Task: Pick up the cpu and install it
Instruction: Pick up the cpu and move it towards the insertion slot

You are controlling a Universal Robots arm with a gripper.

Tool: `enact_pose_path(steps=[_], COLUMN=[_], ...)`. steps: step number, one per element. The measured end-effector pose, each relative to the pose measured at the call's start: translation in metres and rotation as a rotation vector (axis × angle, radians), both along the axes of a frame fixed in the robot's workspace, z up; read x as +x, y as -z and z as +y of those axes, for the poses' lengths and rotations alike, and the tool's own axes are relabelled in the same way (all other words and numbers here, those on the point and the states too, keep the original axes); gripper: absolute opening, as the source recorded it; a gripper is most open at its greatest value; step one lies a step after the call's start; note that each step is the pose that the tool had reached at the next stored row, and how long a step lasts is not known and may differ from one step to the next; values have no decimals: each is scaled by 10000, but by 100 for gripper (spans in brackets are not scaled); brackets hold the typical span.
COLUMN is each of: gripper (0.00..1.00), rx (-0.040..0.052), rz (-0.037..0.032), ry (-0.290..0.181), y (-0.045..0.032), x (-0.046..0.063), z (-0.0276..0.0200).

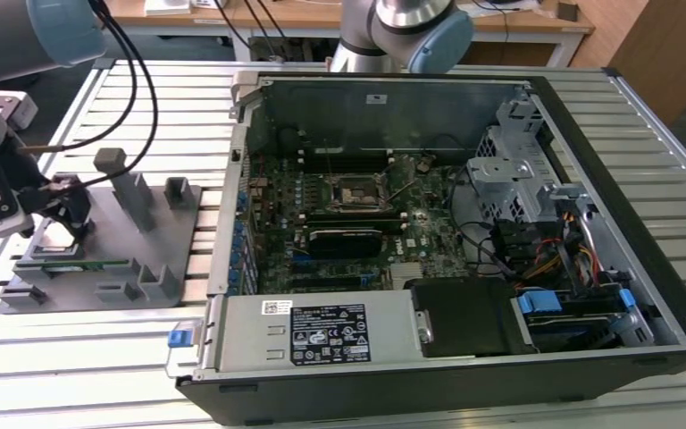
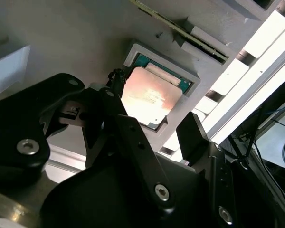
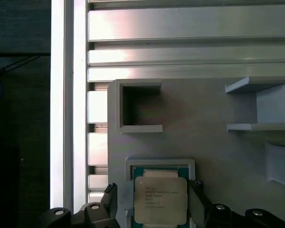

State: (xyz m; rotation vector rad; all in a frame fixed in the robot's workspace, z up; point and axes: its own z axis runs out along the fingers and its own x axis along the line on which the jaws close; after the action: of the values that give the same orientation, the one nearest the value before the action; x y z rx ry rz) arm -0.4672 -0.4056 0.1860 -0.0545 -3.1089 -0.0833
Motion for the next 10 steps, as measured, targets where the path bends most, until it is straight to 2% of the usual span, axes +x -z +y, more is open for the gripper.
enact_pose_path(steps=[6,10], gripper=[70,70], rx=[-11,-97], rz=[-1,-2], ry=[86,88], y=[29,35], x=[2,8], z=[0,0])
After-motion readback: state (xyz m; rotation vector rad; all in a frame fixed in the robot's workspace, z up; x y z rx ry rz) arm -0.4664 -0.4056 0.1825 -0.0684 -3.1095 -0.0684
